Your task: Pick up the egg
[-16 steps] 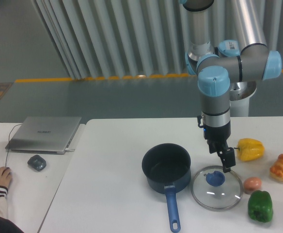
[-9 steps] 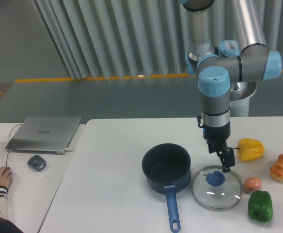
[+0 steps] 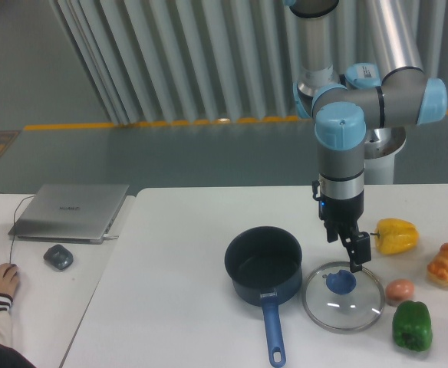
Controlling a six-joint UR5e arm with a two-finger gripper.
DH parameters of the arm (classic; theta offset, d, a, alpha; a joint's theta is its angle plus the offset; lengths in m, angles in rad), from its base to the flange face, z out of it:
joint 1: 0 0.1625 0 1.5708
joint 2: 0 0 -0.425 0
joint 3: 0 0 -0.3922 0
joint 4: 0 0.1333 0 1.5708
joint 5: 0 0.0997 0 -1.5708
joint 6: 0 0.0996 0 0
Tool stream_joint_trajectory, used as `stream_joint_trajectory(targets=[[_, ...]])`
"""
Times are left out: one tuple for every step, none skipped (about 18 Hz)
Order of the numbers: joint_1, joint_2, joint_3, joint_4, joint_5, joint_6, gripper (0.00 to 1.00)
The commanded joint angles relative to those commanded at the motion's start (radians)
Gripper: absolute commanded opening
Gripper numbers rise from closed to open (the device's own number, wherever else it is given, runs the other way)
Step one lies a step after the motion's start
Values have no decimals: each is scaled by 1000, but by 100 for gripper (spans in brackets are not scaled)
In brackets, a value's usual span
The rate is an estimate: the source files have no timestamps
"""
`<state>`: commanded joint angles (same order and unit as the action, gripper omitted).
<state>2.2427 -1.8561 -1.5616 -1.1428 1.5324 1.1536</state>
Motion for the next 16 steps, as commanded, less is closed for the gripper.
stream_joint_trajectory(targets=[[-2,0,-2,0,-2,0,100],[-2,0,-2,0,-3,0,100],[-2,0,-2,0,-3,0,100],[-2,0,-3,0,-3,0,100],[-3,-2,-6,0,-2,-3,100],[-2,0,-11,2,-2,-9,100],[0,0,-14,0,0,-24,100],[-3,0,-18,-2,11,-49,100],[-6,-3,-23,-8,20,-84,100],[-6,0,-38,-9,29,-125,100],[-5,0,-49,-8,31,-138,100],[-6,-2,-61,-5,41,-149,100],[-6,-8,-60,-2,133,-135,100],[-5,-14,-49,-2,153,-92,100],[-3,-24,-38,-3,164,-33,100],[-2,-37,-32,-5,164,24,100]])
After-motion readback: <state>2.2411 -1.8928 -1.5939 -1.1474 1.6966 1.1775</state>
